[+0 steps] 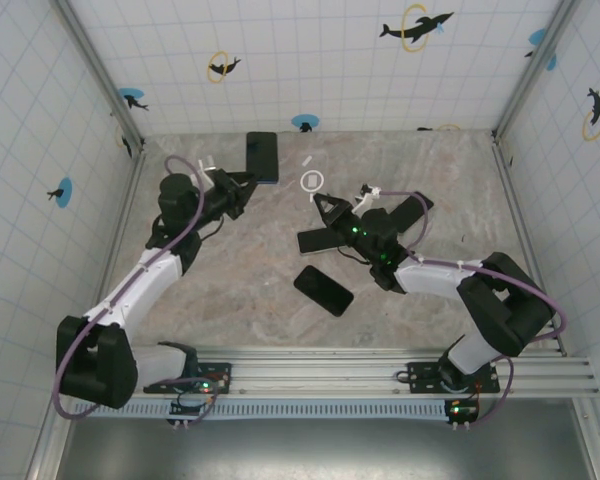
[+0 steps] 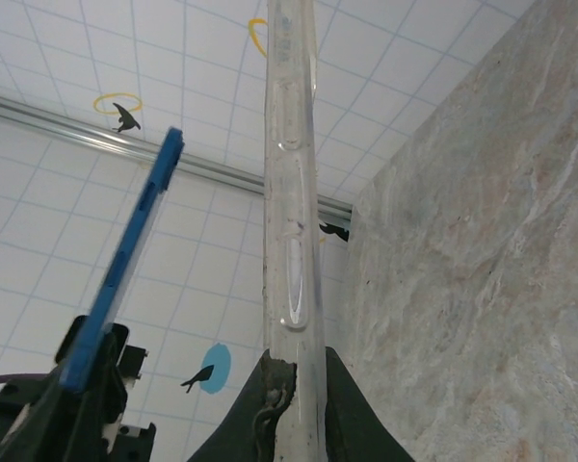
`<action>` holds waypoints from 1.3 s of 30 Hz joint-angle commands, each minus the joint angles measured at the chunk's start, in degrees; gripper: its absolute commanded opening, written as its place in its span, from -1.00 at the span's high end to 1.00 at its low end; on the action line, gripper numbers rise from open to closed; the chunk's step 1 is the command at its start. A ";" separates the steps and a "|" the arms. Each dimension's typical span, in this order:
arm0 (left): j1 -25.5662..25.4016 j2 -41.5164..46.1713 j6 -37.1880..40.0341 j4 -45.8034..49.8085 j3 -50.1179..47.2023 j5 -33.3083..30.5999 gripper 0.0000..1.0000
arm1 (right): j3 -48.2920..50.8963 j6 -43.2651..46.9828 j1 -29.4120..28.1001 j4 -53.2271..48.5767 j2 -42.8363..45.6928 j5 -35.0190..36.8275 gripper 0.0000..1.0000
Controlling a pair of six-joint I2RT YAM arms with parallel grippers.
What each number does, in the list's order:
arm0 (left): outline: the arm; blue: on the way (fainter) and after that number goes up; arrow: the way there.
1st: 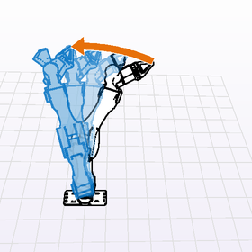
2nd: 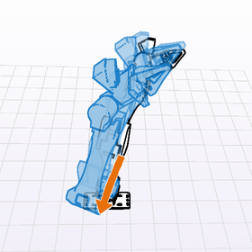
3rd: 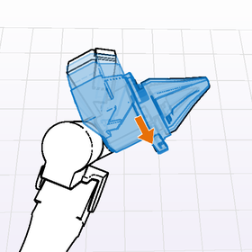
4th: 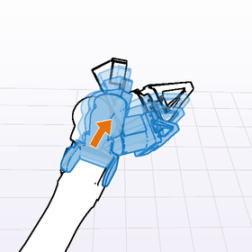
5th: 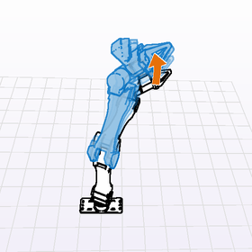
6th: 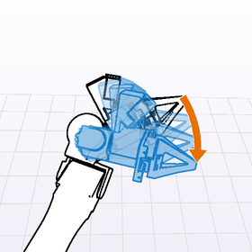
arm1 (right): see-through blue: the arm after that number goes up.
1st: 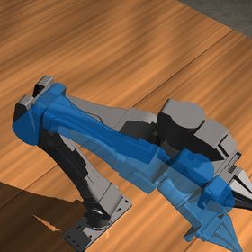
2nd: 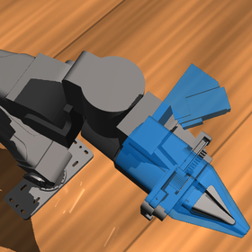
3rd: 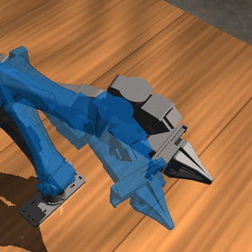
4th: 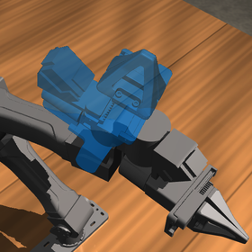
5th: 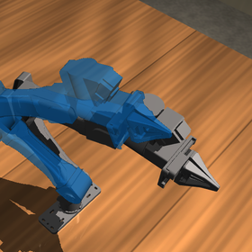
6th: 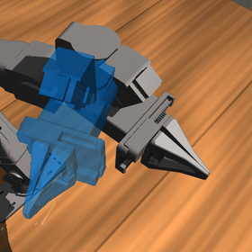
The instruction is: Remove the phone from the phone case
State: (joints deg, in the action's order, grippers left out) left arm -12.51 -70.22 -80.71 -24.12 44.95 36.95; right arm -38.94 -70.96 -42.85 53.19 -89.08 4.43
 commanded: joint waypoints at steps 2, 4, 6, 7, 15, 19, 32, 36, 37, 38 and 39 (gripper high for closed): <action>6.32 -1.01 9.24 -3.14 -4.46 10.92 0.94 | -0.27 -1.09 -0.28 0.42 -0.81 -0.28 1.00; 8.72 -2.59 14.70 -0.52 -5.92 13.15 0.91 | -0.41 -1.12 -0.52 0.08 -1.22 -0.71 1.00; 11.86 -4.21 16.95 -1.15 -8.37 14.62 0.91 | -0.44 -1.66 -0.82 0.09 -1.71 -1.18 1.00; 13.21 -4.84 17.67 -2.96 -9.75 15.51 0.90 | -0.49 -1.80 -0.94 0.32 -1.88 -1.31 1.00; 22.74 -12.91 32.70 2.76 -11.75 23.14 0.90 | -1.70 -2.82 -2.78 -0.18 -4.20 -1.86 1.00; 27.14 -16.78 37.90 4.56 -11.89 24.66 0.89 | -2.78 -3.35 -3.73 -0.99 -5.53 -1.92 1.00; 32.14 -29.22 44.57 7.00 -6.76 24.84 0.87 | -7.30 -5.43 -6.41 -5.63 -9.95 -3.40 1.00; 33.25 -31.63 44.95 6.63 -6.08 24.83 0.87 | -7.12 -5.76 -6.63 -5.86 -10.06 -3.98 1.00; 33.34 -32.26 44.59 6.02 -6.08 25.13 0.85 | -6.99 -5.85 -6.64 -5.86 -9.94 -3.99 1.00; 33.34 -32.96 44.18 5.52 -6.04 25.50 0.83 | -6.61 -5.99 -6.64 -5.73 -9.81 -3.99 1.00; 33.42 -33.67 43.82 5.02 -6.03 25.70 0.80 | -6.32 -6.20 -6.64 -5.73 -9.72 -3.93 0.99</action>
State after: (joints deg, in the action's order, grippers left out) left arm 20.47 -102.00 -38.30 -17.34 37.71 60.05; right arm -44.25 -76.29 -49.17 46.89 -98.52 0.21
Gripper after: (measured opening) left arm 0.107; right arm 0.122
